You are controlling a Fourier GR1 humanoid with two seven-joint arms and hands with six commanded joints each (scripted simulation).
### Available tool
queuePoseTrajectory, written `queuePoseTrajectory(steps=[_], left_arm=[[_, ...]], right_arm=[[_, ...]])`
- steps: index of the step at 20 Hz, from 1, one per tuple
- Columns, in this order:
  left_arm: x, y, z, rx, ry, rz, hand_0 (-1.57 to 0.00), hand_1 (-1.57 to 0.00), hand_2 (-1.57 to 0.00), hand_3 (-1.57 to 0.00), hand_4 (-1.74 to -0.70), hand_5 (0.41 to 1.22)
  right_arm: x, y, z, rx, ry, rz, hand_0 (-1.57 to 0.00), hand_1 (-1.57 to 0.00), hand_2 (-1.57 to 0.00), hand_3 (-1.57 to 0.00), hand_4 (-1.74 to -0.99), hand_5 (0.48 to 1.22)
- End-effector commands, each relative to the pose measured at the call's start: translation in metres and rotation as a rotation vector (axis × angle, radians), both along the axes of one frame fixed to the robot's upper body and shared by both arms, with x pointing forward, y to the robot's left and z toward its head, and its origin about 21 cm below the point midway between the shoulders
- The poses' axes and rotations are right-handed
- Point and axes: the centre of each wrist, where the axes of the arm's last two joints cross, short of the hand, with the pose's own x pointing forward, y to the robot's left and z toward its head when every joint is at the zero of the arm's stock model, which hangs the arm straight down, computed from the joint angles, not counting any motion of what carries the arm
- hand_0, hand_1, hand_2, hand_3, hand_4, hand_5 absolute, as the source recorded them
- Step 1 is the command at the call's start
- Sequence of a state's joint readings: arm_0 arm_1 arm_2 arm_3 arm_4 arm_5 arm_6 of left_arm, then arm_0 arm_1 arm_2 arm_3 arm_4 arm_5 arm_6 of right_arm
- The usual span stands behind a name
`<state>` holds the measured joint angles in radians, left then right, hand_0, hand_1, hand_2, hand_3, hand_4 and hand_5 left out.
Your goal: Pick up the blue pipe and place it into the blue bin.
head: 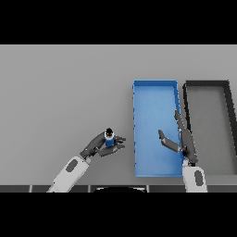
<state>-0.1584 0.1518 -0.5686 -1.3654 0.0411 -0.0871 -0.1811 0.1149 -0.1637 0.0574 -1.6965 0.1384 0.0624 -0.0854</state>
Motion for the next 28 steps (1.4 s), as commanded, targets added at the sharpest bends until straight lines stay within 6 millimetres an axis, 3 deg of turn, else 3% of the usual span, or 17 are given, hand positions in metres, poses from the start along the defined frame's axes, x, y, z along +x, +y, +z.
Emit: queuePoseTrajectory(steps=[1, 6, 13, 16, 21, 23, 26, 28], left_arm=[[0.001, -0.004, 0.002, -0.008, -0.007, -0.003, -1.41, -1.43, -1.45, -1.45, -1.49, 1.169], [0.008, -0.015, 0.03, -0.105, -0.111, -0.014, -1.52, -1.53, -1.53, -1.53, -1.47, 1.204], [0.01, -0.027, 0.078, -0.15, -0.181, -0.114, -1.56, -1.56, -1.56, -1.56, -1.47, 1.217], [0.012, -0.035, 0.085, -0.11, -0.171, -0.122, -1.57, -1.57, -1.57, -1.57, -1.47, 1.219], [0.011, -0.032, 0.079, -0.094, -0.153, -0.116, -1.57, -1.57, -1.57, -1.57, -1.47, 1.22], [0.013, -0.031, 0.076, -0.088, -0.159, -0.111, -1.57, -1.57, -1.57, -1.57, -1.47, 1.22], [0.012, -0.031, 0.075, -0.099, -0.169, -0.128, -1.57, -1.57, -1.57, -1.57, -1.47, 1.22], [0.012, -0.034, 0.077, -0.096, -0.164, -0.132, -1.57, -1.57, -1.57, -1.57, -1.47, 1.221]], right_arm=[[0.0, 0.002, 0.002, 0.002, -0.013, 0.004, 0.0, 0.0, 0.0, 0.0, -1.22, 0.635], [0.003, -0.001, 0.001, 0.0, -0.013, 0.002, 0.0, 0.0, 0.0, 0.0, -1.226, 0.636], [0.002, 0.002, 0.001, -0.034, -0.026, 0.001, 0.0, 0.0, 0.0, 0.0, -1.17, 0.644], [-0.001, -0.006, 0.002, -0.033, -0.033, -0.015, 0.0, 0.0, 0.0, 0.0, -1.155, 0.642], [-0.014, -0.001, 0.01, -0.073, -0.059, -0.056, 0.0, 0.0, 0.0, 0.0, -1.138, 0.643], [-0.023, -0.001, 0.014, -0.094, -0.061, -0.099, 0.0, 0.0, 0.0, 0.0, -1.188, 0.643], [-0.031, -0.001, 0.022, -0.101, -0.086, -0.104, 0.0, 0.0, -0.02, 0.0, -1.187, 0.642], [-0.027, -0.001, 0.036, 0.055, -0.131, -0.002, 0.0, -0.01, -0.07, 0.0, -1.198, 0.641]])
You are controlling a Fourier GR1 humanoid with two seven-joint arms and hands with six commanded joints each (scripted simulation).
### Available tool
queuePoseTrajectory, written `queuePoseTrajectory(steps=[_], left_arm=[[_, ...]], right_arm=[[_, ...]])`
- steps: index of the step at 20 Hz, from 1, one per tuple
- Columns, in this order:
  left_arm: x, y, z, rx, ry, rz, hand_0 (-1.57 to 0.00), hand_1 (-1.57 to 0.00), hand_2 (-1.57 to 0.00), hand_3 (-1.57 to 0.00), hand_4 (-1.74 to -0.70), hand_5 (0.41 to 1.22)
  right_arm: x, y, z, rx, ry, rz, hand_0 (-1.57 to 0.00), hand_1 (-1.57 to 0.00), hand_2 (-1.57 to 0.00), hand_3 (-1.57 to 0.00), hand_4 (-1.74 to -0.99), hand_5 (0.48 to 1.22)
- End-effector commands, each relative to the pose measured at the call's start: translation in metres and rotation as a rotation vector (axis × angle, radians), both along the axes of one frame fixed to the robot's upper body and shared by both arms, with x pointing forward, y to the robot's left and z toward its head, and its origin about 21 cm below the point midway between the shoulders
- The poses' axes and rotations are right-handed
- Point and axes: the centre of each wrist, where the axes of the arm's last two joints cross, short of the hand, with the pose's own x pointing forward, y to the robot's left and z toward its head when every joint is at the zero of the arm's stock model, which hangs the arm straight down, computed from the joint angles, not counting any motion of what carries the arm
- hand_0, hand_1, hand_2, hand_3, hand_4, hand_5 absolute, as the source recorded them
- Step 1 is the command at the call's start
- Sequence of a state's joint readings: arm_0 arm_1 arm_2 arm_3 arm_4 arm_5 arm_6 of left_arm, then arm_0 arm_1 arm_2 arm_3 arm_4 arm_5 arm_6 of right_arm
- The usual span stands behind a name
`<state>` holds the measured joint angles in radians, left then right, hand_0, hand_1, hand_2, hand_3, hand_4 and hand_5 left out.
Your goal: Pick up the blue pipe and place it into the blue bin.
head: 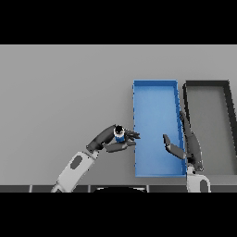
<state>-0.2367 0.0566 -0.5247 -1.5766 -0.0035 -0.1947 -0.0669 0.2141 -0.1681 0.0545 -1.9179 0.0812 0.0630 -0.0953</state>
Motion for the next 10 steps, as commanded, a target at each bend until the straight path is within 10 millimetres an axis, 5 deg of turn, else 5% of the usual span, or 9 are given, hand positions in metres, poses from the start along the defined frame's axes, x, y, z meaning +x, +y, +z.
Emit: queuePoseTrajectory(steps=[1, 7, 10], left_arm=[[0.0, -0.002, 0.002, -0.004, 0.0, -0.004, -1.57, -1.57, -1.57, -1.57, -1.47, 1.221], [-0.004, 0.001, 0.001, 0.006, -0.001, -0.013, -1.57, -1.57, -1.57, -1.57, -1.47, 1.221], [-0.001, 0.001, 0.006, 0.011, 0.0, -0.003, -1.57, -1.57, -1.57, -1.57, -1.47, 1.221]], right_arm=[[0.004, 0.001, 0.008, 0.054, 0.027, 0.078, 0.0, -0.02, -0.09, 0.0, -1.202, 0.624], [0.022, 0.011, 0.082, 0.046, 0.057, 0.453, 0.0, -0.01, -0.11, 0.0, -1.247, 0.568], [0.032, 0.032, 0.108, -0.05, 0.065, 0.554, 0.0, -0.01, -0.09, 0.0, -1.27, 0.558]])
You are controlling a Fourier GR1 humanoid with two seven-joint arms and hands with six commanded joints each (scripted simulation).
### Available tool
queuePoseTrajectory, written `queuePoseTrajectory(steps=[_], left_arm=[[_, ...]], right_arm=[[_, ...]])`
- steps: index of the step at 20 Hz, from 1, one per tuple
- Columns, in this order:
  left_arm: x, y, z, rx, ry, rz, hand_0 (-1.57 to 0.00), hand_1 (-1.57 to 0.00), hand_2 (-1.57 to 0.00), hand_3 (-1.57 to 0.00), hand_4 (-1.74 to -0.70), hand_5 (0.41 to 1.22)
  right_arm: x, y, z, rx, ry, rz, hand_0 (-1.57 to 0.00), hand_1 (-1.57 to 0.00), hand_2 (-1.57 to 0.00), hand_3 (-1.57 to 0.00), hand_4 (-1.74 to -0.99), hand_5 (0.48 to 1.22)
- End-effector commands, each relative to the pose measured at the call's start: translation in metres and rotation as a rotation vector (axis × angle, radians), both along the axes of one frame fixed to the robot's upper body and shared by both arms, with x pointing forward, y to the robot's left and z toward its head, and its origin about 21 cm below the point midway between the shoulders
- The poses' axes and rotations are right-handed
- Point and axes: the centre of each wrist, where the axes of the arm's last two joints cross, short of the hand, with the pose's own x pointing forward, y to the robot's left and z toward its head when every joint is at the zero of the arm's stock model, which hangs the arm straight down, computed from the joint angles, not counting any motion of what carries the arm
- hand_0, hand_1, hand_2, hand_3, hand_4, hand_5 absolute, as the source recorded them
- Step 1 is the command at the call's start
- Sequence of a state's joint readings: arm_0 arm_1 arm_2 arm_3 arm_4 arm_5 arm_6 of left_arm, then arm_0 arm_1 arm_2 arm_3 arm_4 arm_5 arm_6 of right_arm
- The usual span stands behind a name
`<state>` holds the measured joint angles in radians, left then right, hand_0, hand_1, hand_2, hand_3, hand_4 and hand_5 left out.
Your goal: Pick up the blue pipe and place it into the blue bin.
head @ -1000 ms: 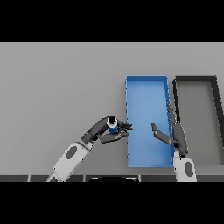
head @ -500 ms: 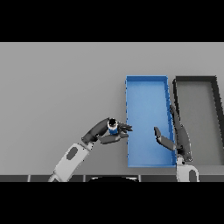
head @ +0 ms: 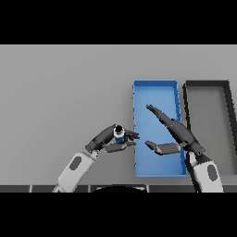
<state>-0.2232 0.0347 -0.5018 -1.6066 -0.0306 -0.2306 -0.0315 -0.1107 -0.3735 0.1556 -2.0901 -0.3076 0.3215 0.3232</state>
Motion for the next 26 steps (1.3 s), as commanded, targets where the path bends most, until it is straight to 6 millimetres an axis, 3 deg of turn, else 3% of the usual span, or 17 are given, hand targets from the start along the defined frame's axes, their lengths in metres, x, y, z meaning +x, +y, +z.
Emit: queuePoseTrajectory(steps=[1, 8, 14, 16, 19, 21, 23, 26], left_arm=[[0.002, 0.0, 0.0, 0.008, 0.003, -0.001, -1.57, -1.57, -1.57, -1.57, -1.47, 1.221], [0.006, 0.002, -0.003, -0.003, -0.015, -0.015, -1.57, -1.57, -1.57, -1.57, -1.47, 1.221], [0.01, 0.0, -0.006, -0.007, 0.031, -0.031, -1.57, -1.57, -1.57, -1.57, -1.47, 1.221], [0.01, 0.0, -0.006, 0.005, 0.024, -0.019, -1.57, -1.57, -1.57, -1.57, -1.47, 1.221], [0.008, 0.0, -0.004, 0.022, 0.011, -0.021, -1.57, -1.57, -1.57, -1.57, -1.47, 1.221], [0.009, 0.001, -0.007, 0.021, 0.023, -0.016, -1.57, -1.57, -1.57, -1.57, -1.52, 1.221], [0.006, 0.001, -0.004, 0.057, 0.044, -0.009, -1.57, -1.57, -1.57, -1.57, -1.59, 1.221], [0.006, -0.001, -0.003, 0.068, 0.063, 0.004, -1.57, -1.57, -1.57, -1.51, -1.66, 1.221]], right_arm=[[0.003, 0.006, 0.007, -0.029, -0.017, 0.033, 0.0, 0.0, -0.08, 0.0, -1.281, 0.558], [0.014, 0.055, 0.026, -0.082, -0.029, 0.248, 0.0, 0.0, -0.04, 0.0, -1.282, 0.555], [0.034, 0.084, 0.044, -0.153, -0.063, 0.33, -0.01, -0.02, -0.07, 0.0, -1.209, 0.534], [0.042, 0.093, 0.041, -0.178, -0.043, 0.342, -0.02, -0.03, -0.08, 0.0, -1.186, 0.521], [0.052, 0.106, 0.045, -0.208, -0.045, 0.373, -0.07, -0.11, -0.17, -0.04, -1.204, 0.497], [0.053, 0.113, 0.042, -0.221, -0.038, 0.406, -0.32, -0.36, -0.38, -0.24, -1.278, 0.485], [0.055, 0.116, 0.039, -0.213, -0.042, 0.426, -0.7, -0.7, -0.74, -0.6, -1.406, 0.5], [0.056, 0.124, 0.036, -0.162, -0.04, 0.449, -1.13, -1.13, -1.15, -0.95, -1.551, 0.596]])
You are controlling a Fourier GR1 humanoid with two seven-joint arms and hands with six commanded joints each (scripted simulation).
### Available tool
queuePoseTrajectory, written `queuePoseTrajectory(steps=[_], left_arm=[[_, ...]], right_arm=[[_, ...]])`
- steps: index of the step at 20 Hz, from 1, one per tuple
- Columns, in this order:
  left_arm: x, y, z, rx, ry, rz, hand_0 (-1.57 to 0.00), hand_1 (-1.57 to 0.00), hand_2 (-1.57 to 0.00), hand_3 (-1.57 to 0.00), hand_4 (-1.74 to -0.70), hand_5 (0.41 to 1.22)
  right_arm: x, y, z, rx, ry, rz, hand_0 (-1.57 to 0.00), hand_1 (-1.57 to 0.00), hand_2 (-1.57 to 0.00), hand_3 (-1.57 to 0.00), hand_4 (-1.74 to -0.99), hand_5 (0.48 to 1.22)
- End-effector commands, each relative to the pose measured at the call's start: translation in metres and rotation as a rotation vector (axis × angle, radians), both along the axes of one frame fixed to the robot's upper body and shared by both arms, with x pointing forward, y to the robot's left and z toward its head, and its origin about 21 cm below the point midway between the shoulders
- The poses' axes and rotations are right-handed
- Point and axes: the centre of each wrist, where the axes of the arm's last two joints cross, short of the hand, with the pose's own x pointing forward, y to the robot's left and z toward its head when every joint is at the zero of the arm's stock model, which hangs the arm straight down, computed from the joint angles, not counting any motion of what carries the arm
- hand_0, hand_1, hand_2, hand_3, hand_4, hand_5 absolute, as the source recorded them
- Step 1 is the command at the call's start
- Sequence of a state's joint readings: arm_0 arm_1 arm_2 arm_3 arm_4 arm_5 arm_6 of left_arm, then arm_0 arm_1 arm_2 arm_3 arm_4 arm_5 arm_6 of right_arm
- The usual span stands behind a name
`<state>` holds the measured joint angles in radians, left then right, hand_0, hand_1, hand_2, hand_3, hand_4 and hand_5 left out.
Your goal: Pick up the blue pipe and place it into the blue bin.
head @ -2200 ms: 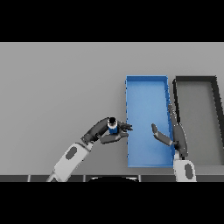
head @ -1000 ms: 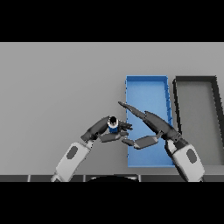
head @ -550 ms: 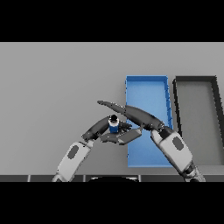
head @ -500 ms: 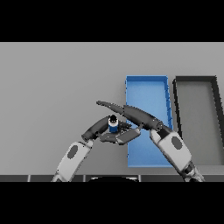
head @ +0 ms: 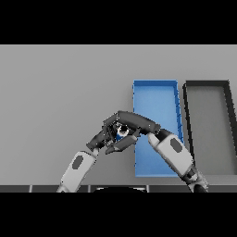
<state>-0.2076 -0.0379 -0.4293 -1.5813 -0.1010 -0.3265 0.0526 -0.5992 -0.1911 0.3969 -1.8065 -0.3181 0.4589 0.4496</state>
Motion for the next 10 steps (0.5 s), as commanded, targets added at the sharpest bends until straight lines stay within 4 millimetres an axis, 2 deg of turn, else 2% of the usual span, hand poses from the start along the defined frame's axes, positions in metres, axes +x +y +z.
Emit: queuePoseTrajectory(steps=[1, 3, 5, 7, 10], left_arm=[[-0.0011, 0.0007, -0.0004, -0.036, 0.005, -0.011, -1.57, -1.57, -1.57, -1.52, -1.68, 1.221], [0.0014, -0.0003, 0.0007, -0.063, 0.007, -0.024, -1.57, -1.57, -1.57, -1.5, -1.7, 1.221], [0.0008, -0.0009, -0.0014, -0.071, 0.017, -0.021, -1.57, -1.57, -1.57, -1.46, -1.71, 1.221], [0.0029, -0.0001, 0.0024, -0.067, 0.012, -0.022, -1.57, -1.57, -1.57, -1.44, -1.72, 1.221], [0.0005, 0.002, 0.0001, -0.056, -0.002, -0.022, -1.57, -1.57, -1.57, -1.43, -1.73, 1.221]], right_arm=[[-0.0012, 0.0007, 0.0011, 0.011, 0.009, -0.002, -1.22, -1.22, -1.23, -1.02, -1.581, 0.65], [-0.0029, 0.0054, 0.0009, 0.045, 0.019, 0.016, -1.34, -1.34, -1.35, -1.19, -1.628, 0.856], [-0.0047, 0.0032, -0.0008, 0.044, 0.005, 0.013, -1.43, -1.43, -1.43, -1.3, -1.665, 0.987], [-0.0077, 0.0062, -0.0013, 0.068, -0.02, 0.037, -1.48, -1.48, -1.48, -1.4, -1.692, 1.071], [-0.0088, 0.0042, -0.0055, 0.097, -0.024, 0.044, -1.52, -1.52, -1.53, -1.48, -1.716, 1.144]])
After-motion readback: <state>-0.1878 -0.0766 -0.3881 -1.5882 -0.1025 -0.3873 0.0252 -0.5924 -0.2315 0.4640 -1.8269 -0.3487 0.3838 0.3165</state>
